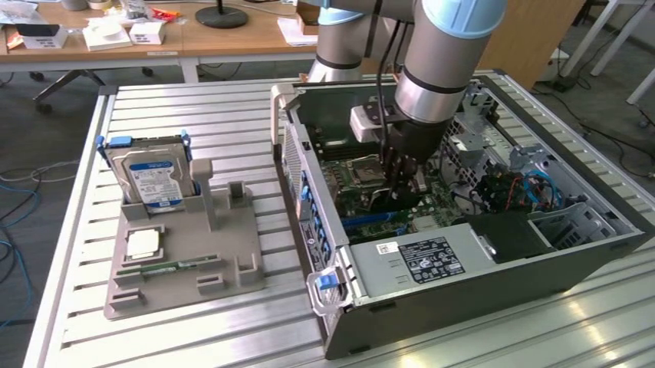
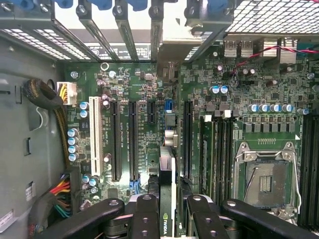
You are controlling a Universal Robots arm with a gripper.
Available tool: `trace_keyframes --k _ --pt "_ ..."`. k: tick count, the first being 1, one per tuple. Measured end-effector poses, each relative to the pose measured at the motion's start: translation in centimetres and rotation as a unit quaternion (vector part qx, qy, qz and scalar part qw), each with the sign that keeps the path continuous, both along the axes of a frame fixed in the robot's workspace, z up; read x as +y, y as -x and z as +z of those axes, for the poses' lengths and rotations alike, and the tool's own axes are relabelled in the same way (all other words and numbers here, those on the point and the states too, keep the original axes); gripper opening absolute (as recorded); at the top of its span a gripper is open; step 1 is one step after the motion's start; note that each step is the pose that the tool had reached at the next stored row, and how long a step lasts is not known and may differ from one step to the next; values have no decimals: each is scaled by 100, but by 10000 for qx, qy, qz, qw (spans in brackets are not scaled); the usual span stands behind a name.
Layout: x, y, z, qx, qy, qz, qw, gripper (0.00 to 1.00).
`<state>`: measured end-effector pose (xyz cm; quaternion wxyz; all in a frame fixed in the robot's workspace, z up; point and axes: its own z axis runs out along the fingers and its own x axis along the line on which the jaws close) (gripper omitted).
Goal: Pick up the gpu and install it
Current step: 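Insert the gpu into the slot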
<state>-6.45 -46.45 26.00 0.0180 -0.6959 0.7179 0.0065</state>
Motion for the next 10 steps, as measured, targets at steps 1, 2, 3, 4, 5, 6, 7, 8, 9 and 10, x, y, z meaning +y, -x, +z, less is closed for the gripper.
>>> trace_keyframes --k 1,2,3,4,5,6,7,8,9,10 --pt "-1 0 0 0 0 0 10000 27" --pt "-2 2 0 0 0 0 10000 27" --pt "-2 9 0 0 0 1 10000 27" --pt "-3 16 0 0 0 1 10000 27" --pt "-3 24 0 0 0 1 10000 27" --pt "-3 30 0 -1 0 1 10000 27" --pt "-3 33 0 -1 0 1 10000 27" --pt "-4 36 0 0 0 1 10000 27" --pt "-5 39 0 -1 0 1 10000 27" --pt "-8 57 0 -1 0 1 10000 27"
